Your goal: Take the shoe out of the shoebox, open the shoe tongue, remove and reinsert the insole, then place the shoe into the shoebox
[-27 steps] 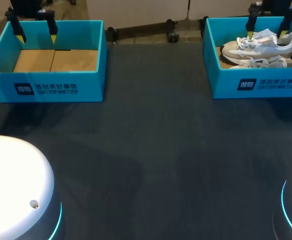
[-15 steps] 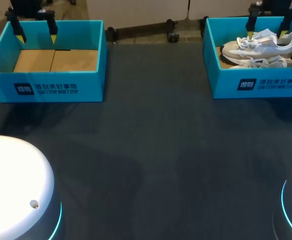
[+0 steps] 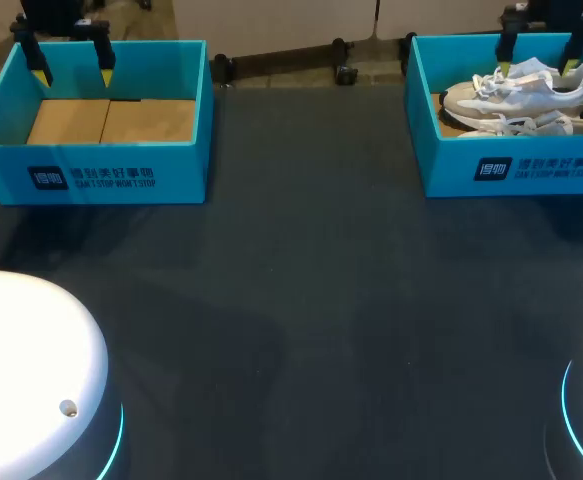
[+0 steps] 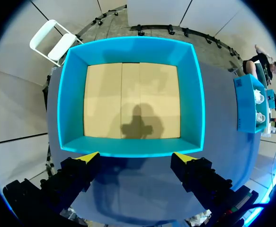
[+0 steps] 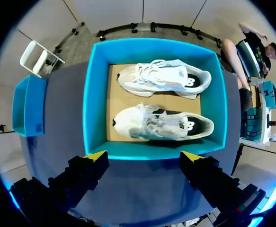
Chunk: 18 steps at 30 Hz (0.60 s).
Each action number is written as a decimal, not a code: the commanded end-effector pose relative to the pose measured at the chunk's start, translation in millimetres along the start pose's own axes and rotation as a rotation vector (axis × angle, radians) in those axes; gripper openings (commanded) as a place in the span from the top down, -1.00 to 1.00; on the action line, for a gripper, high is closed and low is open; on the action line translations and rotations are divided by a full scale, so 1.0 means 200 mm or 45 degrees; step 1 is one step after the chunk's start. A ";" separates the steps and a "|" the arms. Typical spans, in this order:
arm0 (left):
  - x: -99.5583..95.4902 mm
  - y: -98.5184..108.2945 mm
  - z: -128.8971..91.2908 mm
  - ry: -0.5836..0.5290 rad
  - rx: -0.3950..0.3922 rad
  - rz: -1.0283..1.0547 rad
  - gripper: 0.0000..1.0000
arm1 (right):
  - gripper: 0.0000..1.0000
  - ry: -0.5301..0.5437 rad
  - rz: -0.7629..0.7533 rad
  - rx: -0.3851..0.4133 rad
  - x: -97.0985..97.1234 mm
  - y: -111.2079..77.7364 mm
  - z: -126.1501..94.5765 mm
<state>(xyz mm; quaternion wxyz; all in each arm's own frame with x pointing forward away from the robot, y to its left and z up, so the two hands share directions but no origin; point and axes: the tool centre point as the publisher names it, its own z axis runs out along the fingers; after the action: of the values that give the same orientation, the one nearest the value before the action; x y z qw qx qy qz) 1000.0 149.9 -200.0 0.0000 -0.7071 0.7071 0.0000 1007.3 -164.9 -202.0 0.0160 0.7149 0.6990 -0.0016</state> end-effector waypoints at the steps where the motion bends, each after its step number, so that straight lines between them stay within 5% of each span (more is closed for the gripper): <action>1: 0.00 0.00 0.00 0.000 0.000 0.000 -1.00 | -1.00 -0.011 0.025 -0.026 -0.14 0.05 0.02; 18: 0.00 0.00 0.00 0.000 0.000 0.000 -1.00 | -1.00 -0.136 0.174 -0.055 -0.60 0.15 0.20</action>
<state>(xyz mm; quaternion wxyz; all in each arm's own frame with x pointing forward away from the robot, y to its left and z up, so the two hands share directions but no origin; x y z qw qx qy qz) 1000.0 149.9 -200.0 0.0000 -0.7071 0.7071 0.0000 1034.7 -278.7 -231.3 0.0707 0.7584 0.6475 -0.0247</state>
